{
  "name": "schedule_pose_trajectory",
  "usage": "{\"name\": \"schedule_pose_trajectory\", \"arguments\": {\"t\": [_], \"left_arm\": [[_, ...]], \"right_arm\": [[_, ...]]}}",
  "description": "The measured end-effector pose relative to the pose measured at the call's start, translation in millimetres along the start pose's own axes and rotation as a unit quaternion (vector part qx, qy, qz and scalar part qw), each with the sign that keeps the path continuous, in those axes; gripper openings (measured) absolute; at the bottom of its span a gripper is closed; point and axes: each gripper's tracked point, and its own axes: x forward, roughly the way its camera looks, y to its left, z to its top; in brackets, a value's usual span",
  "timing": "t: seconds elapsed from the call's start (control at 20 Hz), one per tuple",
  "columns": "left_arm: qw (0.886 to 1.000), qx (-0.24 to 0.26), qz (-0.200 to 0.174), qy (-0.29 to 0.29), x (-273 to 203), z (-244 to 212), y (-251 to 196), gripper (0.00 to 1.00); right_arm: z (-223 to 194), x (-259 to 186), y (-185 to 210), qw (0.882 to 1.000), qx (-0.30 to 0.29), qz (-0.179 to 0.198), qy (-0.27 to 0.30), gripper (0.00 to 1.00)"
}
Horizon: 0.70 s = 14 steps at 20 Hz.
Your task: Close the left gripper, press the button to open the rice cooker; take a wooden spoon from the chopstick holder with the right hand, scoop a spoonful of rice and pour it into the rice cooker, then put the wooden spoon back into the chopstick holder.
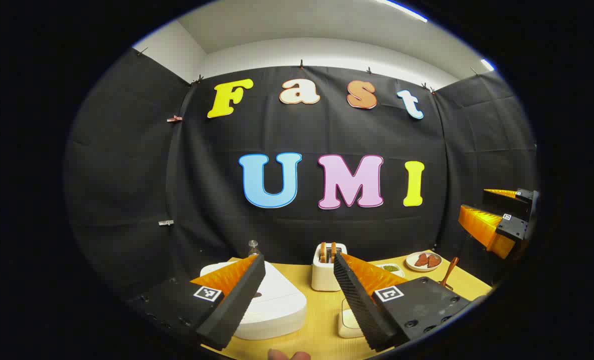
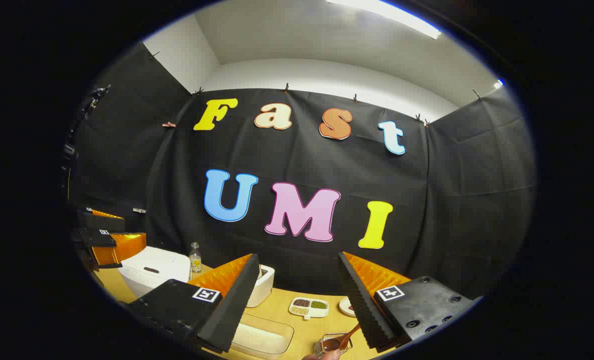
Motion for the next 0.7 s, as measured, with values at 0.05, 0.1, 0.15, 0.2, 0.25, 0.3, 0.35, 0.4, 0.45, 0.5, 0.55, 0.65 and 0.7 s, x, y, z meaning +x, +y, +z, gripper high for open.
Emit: {"name": "schedule_pose_trajectory", "arguments": {"t": [0.05,0.1,0.15,0.2,0.25,0.3,0.35,0.4,0.45,0.5,0.55,0.65,0.7], "left_arm": [[1.000,0.000,0.001,-0.001,-0.5,1.6,0.7,0.95],[1.000,0.000,0.001,-0.001,-0.6,0.9,1.6,0.95],[1.000,-0.001,0.002,0.000,-1.2,1.7,2.1,0.95],[1.000,-0.001,0.002,-0.001,-1.7,0.9,2.6,0.95],[1.000,-0.002,0.002,-0.001,-2.3,1.0,3.0,0.95],[1.000,-0.002,0.001,-0.001,-1.5,0.5,3.4,0.95],[1.000,-0.001,0.000,0.000,-2.2,0.3,4.0,0.95],[1.000,-0.001,0.000,0.000,-2.9,0.4,3.2,0.95],[1.000,-0.001,-0.002,-0.001,-3.4,0.6,2.9,0.95],[1.000,0.000,-0.003,0.000,-2.5,0.4,2.5,0.95],[1.000,0.001,-0.004,0.000,-2.2,0.9,2.4,0.95],[1.000,0.002,-0.006,-0.001,-2.2,2.1,1.3,0.95],[1.000,0.002,-0.006,-0.001,-2.7,1.2,1.8,0.95]], "right_arm": [[0.6,-0.2,-0.7,1.000,-0.001,-0.001,-0.001,0.97],[1.5,0.0,-0.8,1.000,-0.001,-0.001,-0.001,0.97],[1.0,-0.7,-0.5,1.000,0.000,-0.001,-0.001,0.97],[1.3,-0.6,0.5,1.000,0.002,-0.001,-0.001,0.97],[2.2,-1.0,0.2,1.000,0.002,-0.002,-0.001,0.97],[3.0,-1.5,0.4,1.000,0.002,-0.002,-0.001,0.97],[2.4,-1.9,0.2,1.000,0.001,-0.003,-0.001,0.97],[2.8,-2.2,0.6,1.000,0.001,-0.002,-0.001,0.97],[2.5,-2.9,0.5,1.000,0.001,-0.003,-0.002,0.97],[2.8,-2.8,-1.1,1.000,0.000,-0.004,-0.002,0.97],[3.1,-2.8,-1.1,1.000,0.000,-0.005,-0.002,0.97],[2.7,-2.6,-3.0,1.000,0.001,-0.007,-0.002,0.97],[2.7,-2.3,-3.3,1.000,0.001,-0.008,-0.002,0.97]]}}
